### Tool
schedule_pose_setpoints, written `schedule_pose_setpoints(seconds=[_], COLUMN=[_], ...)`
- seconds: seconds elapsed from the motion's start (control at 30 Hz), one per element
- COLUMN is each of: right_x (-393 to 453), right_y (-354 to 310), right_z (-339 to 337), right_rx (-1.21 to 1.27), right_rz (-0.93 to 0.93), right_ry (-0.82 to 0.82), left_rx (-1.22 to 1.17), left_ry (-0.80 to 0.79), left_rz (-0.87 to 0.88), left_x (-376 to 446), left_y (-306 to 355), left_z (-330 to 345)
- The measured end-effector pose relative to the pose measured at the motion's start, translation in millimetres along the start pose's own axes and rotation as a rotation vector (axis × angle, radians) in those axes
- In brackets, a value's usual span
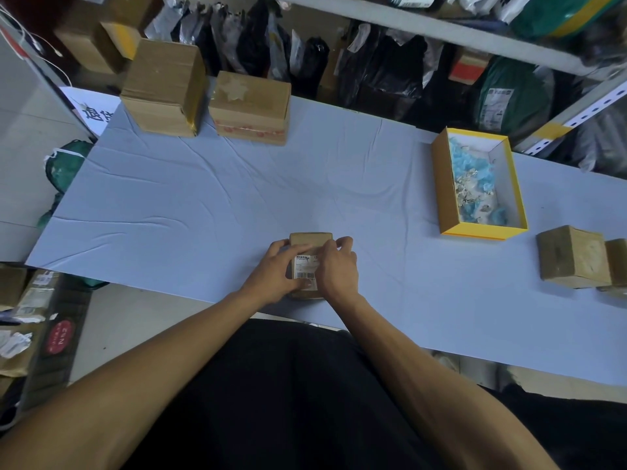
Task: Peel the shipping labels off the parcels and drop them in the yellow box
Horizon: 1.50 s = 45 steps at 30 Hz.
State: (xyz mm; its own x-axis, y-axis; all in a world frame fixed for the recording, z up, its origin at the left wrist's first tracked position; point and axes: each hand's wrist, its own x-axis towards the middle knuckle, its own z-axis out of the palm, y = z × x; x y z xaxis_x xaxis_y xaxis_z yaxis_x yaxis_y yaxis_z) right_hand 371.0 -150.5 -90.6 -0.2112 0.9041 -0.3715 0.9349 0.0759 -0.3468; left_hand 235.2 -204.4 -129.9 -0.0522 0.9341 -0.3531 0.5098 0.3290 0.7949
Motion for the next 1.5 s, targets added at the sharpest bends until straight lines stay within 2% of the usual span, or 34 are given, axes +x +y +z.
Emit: schedule_pose_setpoints(seconds=[0.2, 0.4, 0.8, 1.03, 1.37, 1.5], right_x=[1.2, 0.2, 12.6, 3.5, 10.1, 9.1], right_y=[4.6, 13.9, 13.5, 23.9, 26.8, 29.5], right_z=[0.4, 5.6, 13.8, 6.5, 12.4, 10.0], right_rx=[0.108, 0.375, 0.379, 0.540, 0.643, 0.745], right_rz=[-0.009, 0.036, 0.090, 0.051, 0.063, 0.120], right_ry=[0.006, 0.074, -0.008, 0.087, 0.002, 0.042], left_rx=[0.006, -0.006, -0.002, -0.006, -0.019, -0.017], left_ry=[0.004, 0.000, -0.003, -0.004, -0.009, -0.008], left_rz=[0.005, -0.001, -0.015, -0.012, -0.016, -0.017], left_x=[-0.1, -1.8, -1.2, -1.7, -2.8, -2.4], left_y=[0.5, 2.3, 3.2, 2.0, 5.6, 3.9], left_z=[-0.2, -1.3, -1.8, -1.1, -2.9, -2.4])
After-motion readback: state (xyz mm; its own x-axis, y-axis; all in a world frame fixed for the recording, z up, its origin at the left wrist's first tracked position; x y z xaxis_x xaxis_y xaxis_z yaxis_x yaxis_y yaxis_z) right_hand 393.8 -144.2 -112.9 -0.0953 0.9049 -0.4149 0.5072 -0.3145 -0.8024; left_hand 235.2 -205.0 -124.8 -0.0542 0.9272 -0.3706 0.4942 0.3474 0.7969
